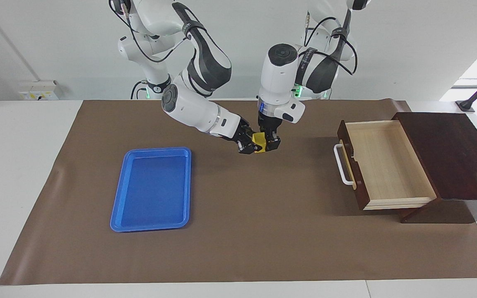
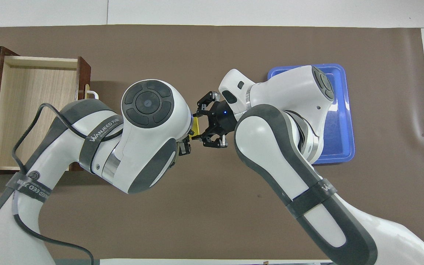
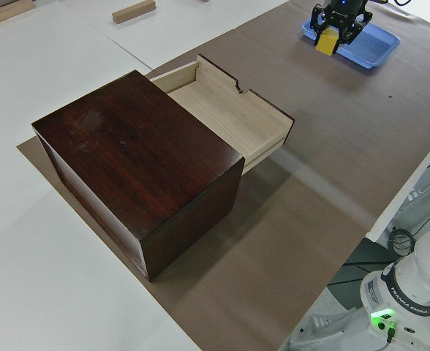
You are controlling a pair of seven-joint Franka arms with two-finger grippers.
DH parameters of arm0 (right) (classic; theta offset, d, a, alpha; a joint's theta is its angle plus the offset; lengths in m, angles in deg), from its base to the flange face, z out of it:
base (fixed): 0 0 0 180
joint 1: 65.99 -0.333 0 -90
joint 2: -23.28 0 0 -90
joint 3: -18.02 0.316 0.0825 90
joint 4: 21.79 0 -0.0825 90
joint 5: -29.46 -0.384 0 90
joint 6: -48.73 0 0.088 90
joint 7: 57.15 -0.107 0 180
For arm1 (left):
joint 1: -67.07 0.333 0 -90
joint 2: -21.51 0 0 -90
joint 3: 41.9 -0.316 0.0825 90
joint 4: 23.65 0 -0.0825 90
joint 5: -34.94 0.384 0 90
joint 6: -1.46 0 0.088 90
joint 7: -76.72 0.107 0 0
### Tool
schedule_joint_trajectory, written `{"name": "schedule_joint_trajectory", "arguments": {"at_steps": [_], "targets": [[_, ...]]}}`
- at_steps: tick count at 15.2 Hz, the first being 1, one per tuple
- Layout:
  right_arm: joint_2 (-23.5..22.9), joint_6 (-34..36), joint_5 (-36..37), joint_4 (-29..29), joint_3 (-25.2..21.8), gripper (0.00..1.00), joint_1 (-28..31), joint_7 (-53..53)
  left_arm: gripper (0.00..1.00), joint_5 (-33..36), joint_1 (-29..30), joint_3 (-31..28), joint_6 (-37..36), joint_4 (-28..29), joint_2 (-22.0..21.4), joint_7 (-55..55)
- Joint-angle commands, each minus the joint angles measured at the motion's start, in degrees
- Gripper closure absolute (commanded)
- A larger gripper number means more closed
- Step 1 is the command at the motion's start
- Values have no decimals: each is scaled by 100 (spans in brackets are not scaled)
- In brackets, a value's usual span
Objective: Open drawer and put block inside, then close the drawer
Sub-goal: 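Carry the block toward the left gripper with the right gripper, then take the block with the left gripper while the right gripper releases it, then lower the block into the drawer with the left gripper while the right gripper withdraws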
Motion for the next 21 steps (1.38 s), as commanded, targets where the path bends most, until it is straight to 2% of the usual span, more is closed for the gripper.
{"name": "schedule_joint_trajectory", "arguments": {"at_steps": [1, 3, 4, 5, 9, 13, 16, 21], "targets": [[17, 88, 99, 126, 32, 100, 43, -492, 100, 53, -136, -68, 85, 111, -90, -67], [96, 115, 195, 126, 32, 100, 61, -607, 100, 53, -136, -68, 50, 103, -90, -58], [105, 158, 196, 126, 41, 11, 61, -677, 100, 61, -136, -68, 50, 103, -90, -58], [122, 176, 196, 126, 32, 0, 53, -730, 100, 62, -136, -68, 50, 103, -90, -58], [271, 290, 274, 109, -3, 0, 79, -1133, 100, 62, -119, -68, -11, 94, -99, -40], [596, 825, 1116, 126, -29, 0, 596, -2283, 100, 79, 65, -147, -546, -20, -300, 572], [798, 1361, 1767, 126, -29, 0, 1272, -2778, 100, 79, 933, -138, -872, -29, -818, 1337], [1071, 1460, 2770, 117, -29, 0, 2107, -3147, 100, 106, 2427, -156, -1040, -73, -890, 3426]]}}
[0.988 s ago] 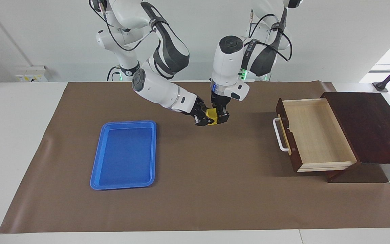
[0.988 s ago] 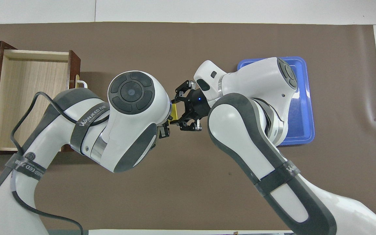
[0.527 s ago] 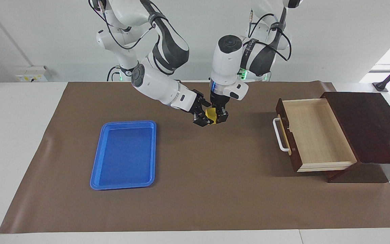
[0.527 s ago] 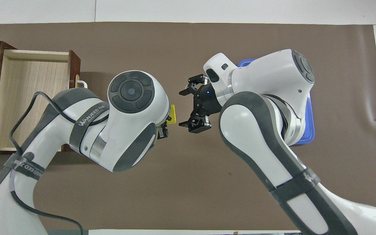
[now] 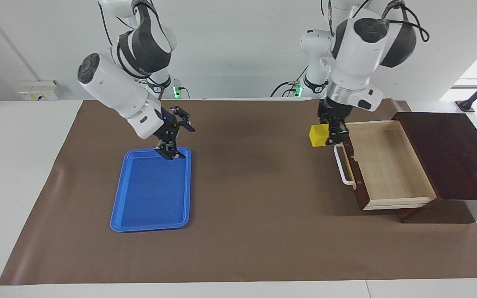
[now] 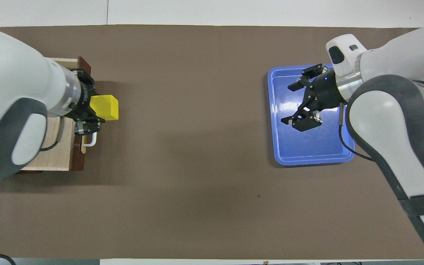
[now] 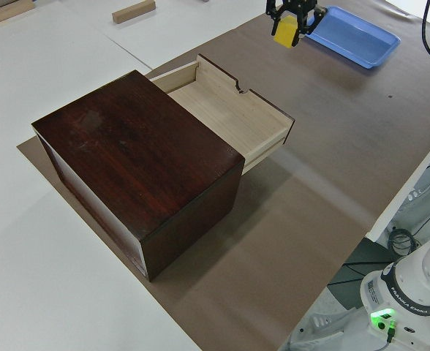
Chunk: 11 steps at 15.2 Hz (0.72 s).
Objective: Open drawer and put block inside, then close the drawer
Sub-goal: 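Lower the block into the drawer with the left gripper while the right gripper withdraws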
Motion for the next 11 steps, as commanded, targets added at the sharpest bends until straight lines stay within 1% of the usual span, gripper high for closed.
{"name": "schedule_joint_trajectory", "arguments": {"at_steps": [1, 3, 5, 9, 11], "targets": [[158, 69, 408, -26, 77, 0, 451, -364, 100, 56, 803, 88, 13, 62, 14, 1124], [176, 69, 549, -17, 68, 0, 742, -425, 100, 56, 1339, 79, 214, 141, 6, 1880], [316, 78, 795, -25, 59, 0, 935, -801, 100, 56, 1780, 79, 539, 333, 67, 2313], [624, 516, 1760, -17, 77, 0, 1094, -2398, 100, 346, 2018, 70, 1470, 1272, 67, 2482], [729, 763, 2060, -8, 68, 0, 1138, -3190, 100, 346, 2028, 70, 1682, 1537, 59, 2455]]}}
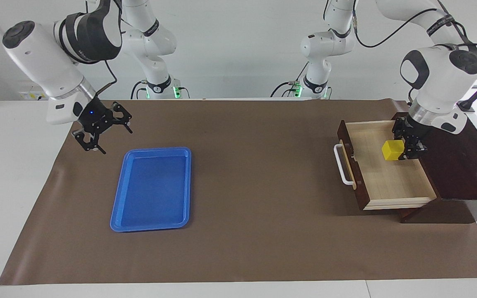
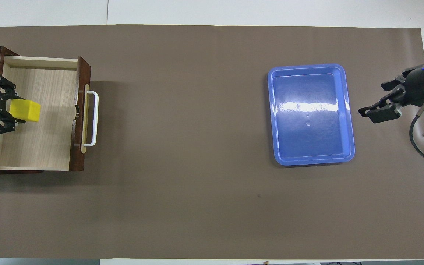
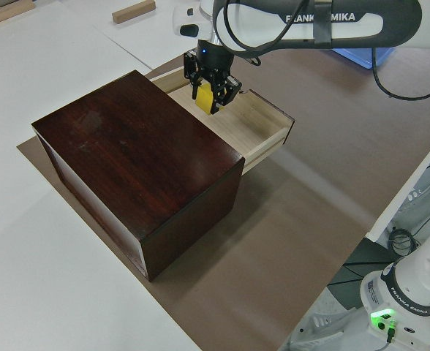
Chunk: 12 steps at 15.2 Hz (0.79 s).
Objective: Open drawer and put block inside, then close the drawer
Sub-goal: 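Lower the block into the drawer with the left gripper while the right gripper withdraws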
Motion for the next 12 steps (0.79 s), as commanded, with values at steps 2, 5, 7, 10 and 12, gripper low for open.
{"name": "schedule_joint_trajectory", "arguments": {"at_steps": [2, 5, 7, 10, 12], "targets": [[223, 507, 589, -23, 61, 0, 150, -1538, 100, 107, 36, 89, 449, 580, -156, -93], [338, 850, 721, -23, 0, 0, 238, -2470, 100, 107, -8, 89, 449, 685, -182, -216], [408, 1044, 800, -23, -97, 0, 229, -2929, 60, 107, 1, 89, 432, 712, -191, -146], [496, 1185, 1133, -23, -88, 0, 212, -3420, 0, 142, -8, 89, 353, 564, -147, -67], [496, 1185, 1309, -23, -10, 0, 168, -4044, 0, 133, -112, 124, -48, 39, -69, -111]]}}
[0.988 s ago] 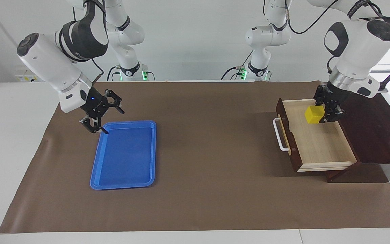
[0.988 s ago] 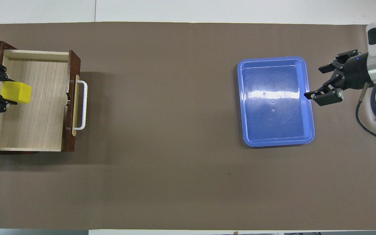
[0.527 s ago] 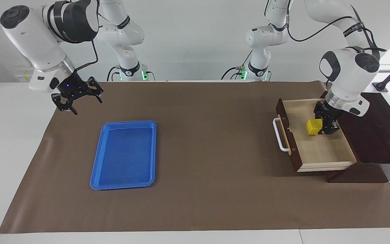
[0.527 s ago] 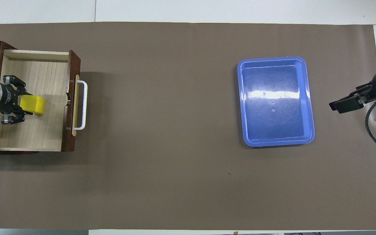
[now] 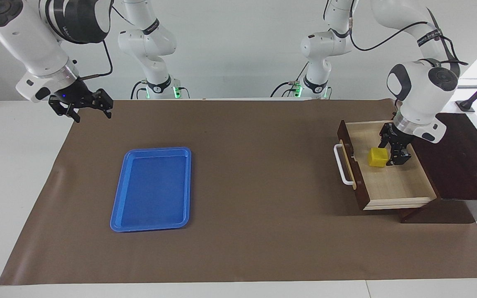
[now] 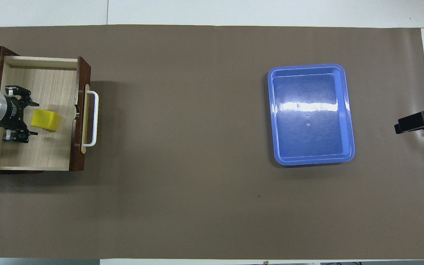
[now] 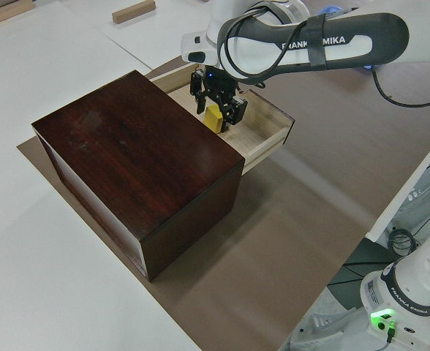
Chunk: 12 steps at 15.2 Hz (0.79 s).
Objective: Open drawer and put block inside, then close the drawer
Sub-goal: 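Lower the block into the drawer with the left gripper while the right gripper withdraws, then push the drawer shut with the left gripper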
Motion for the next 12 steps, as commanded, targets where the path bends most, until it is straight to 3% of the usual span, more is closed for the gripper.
{"name": "schedule_joint_trajectory", "arguments": {"at_steps": [1, 2, 4, 7, 9, 12], "targets": [[64, -4, 291, -17, 139, 0, -16, -713, 0, 39, -257, 29, -715, -784, 131, -87], [64, -118, 291, -8, 148, 0, -17, -705, 0, 39, -467, 29, -979, -1110, 263, -357], [73, -303, 265, -17, 165, 0, -8, -688, 0, 48, -1038, 29, -1000, -1237, 326, -1183], [81, -313, 142, -52, 165, 0, 45, -740, 0, 83, -1655, 29, -737, -913, 326, -1913], [73, -313, 124, -52, 165, 0, 45, -740, 0, 292, -1927, 21, -273, -404, 300, -2161], [81, -269, 124, -52, 157, 0, 54, -740, 0, 426, -1727, 12, -121, -155, 229, -1944]]}}
